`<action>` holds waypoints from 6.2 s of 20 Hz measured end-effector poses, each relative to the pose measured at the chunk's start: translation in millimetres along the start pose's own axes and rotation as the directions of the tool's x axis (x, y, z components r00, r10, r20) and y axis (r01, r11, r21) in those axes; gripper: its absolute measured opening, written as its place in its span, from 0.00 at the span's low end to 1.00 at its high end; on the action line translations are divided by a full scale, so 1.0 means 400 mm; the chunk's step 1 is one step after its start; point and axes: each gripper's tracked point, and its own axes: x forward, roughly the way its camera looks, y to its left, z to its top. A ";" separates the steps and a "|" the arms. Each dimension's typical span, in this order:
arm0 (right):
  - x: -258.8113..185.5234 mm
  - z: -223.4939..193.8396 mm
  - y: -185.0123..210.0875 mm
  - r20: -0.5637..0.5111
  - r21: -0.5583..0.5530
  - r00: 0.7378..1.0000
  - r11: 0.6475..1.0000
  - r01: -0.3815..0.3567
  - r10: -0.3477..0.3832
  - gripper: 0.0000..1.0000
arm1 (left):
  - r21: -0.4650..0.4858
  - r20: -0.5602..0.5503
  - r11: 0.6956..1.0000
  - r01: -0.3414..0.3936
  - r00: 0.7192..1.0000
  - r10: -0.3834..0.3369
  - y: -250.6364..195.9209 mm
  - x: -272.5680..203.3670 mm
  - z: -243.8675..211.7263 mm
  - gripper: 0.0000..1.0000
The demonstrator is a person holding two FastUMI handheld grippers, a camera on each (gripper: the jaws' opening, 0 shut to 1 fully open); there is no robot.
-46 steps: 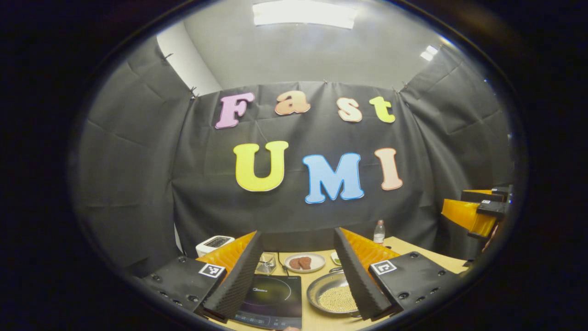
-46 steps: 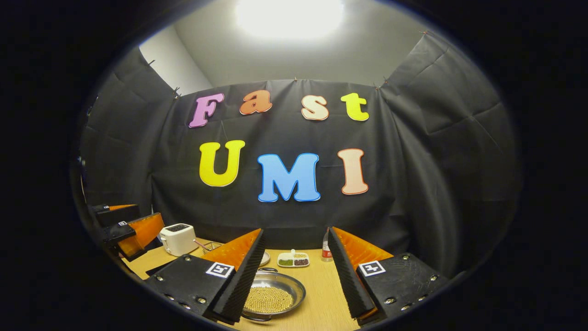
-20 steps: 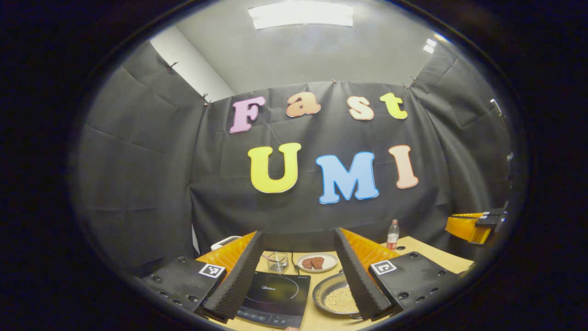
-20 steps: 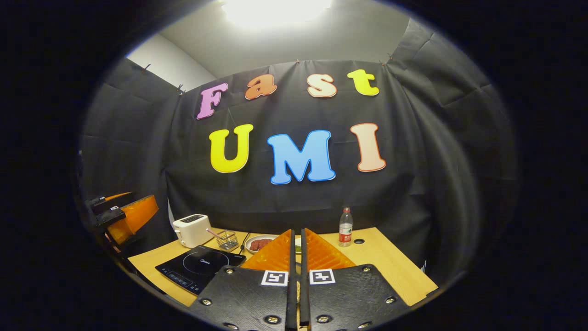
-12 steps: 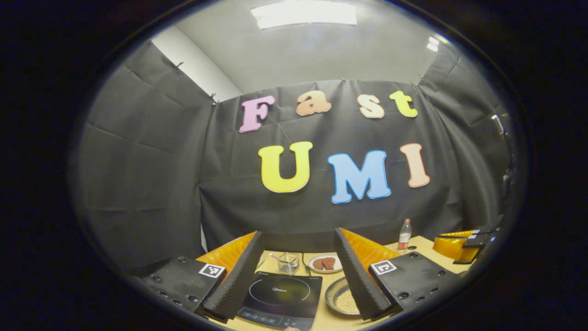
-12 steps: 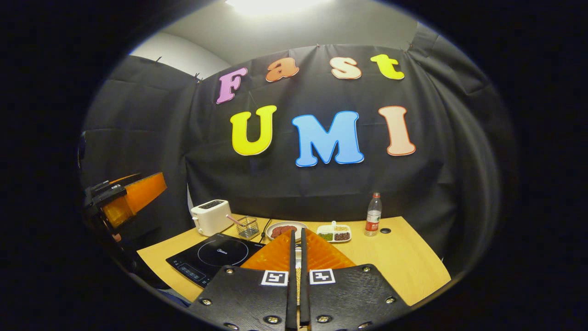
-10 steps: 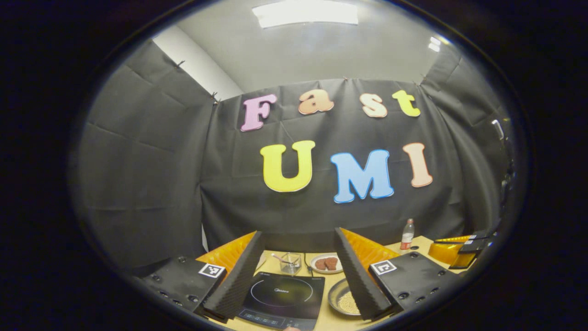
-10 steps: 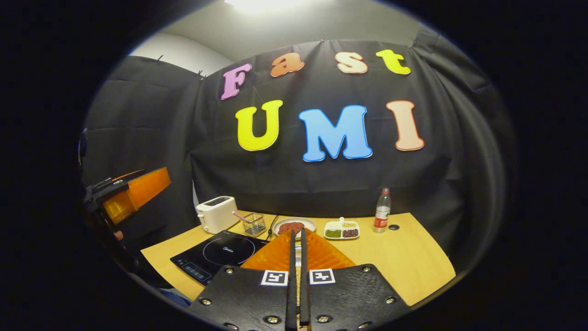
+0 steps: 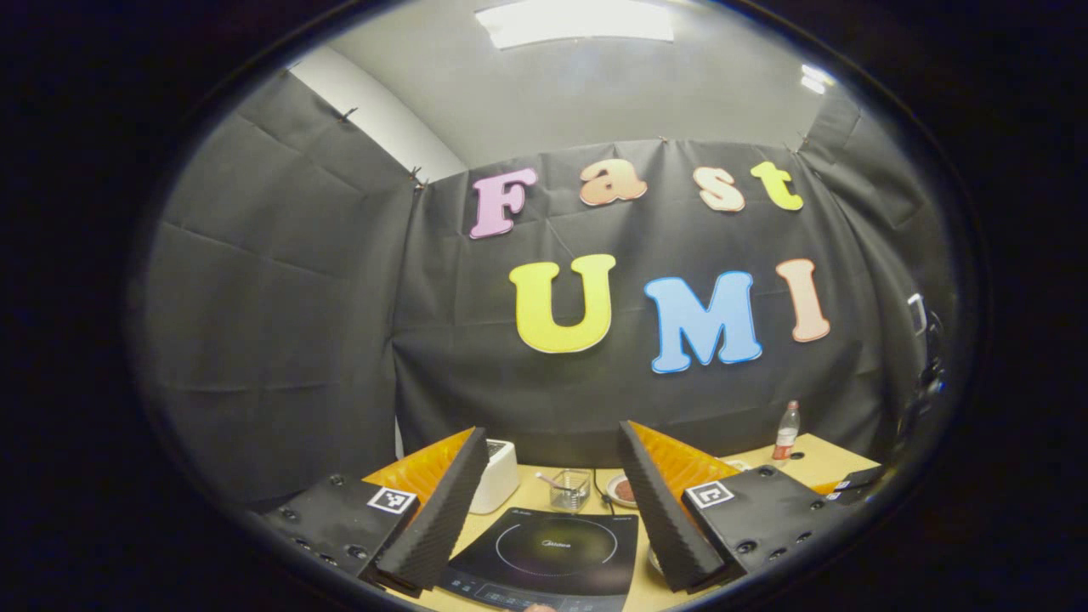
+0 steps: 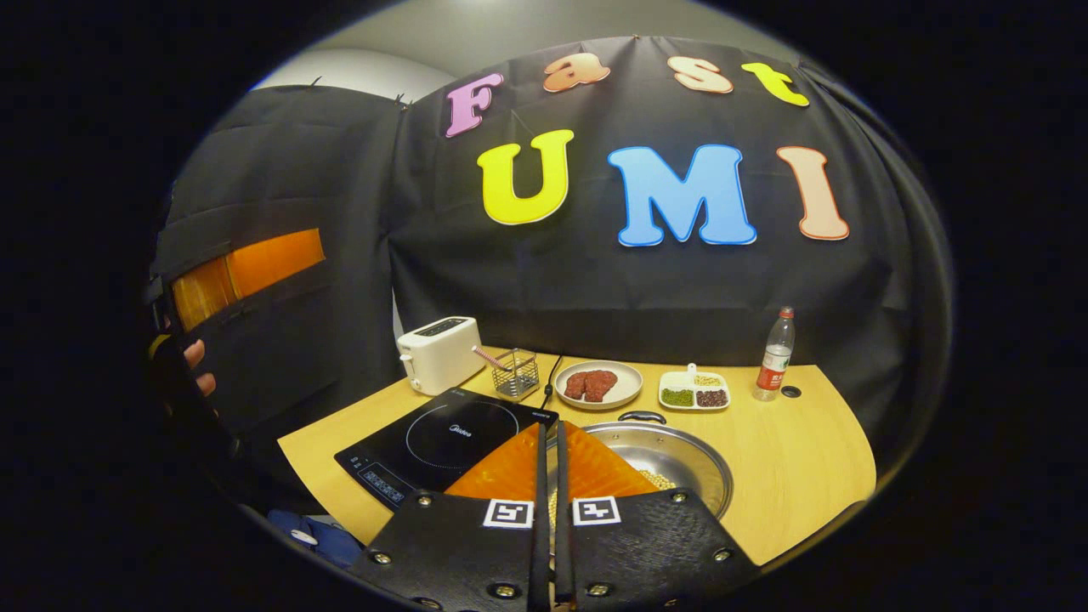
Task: First push the handle of the pot to place it horizontally, then grasp the pot with both hands and set it on the induction cooktop.
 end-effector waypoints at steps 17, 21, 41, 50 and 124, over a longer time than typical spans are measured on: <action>0.092 -0.305 0.118 -0.411 0.082 0.898 0.987 -0.136 0.158 0.03 | -0.003 -0.024 0.998 -0.059 0.998 0.059 0.118 0.054 -0.058 0.99; 0.088 -0.360 0.115 -0.483 0.114 0.859 0.985 -0.131 0.171 0.03 | -0.011 -0.038 0.998 -0.061 0.997 0.060 0.112 0.068 -0.081 0.99; 0.068 -0.445 0.078 -0.623 0.245 0.758 0.968 -0.048 0.195 0.01 | -0.050 -0.069 0.998 0.023 0.997 -0.026 0.015 0.170 -0.134 0.94; 0.030 -0.462 0.013 -0.676 0.163 0.724 0.986 -0.038 0.140 0.01 | -0.082 -0.064 0.989 0.119 0.990 -0.124 -0.086 0.232 -0.144 0.99; 0.073 -0.379 -0.694 -0.564 -0.445 0.725 0.885 0.136 -0.396 0.02 | -0.027 -0.104 1.000 0.007 0.994 -0.009 -0.209 0.284 -0.160 0.94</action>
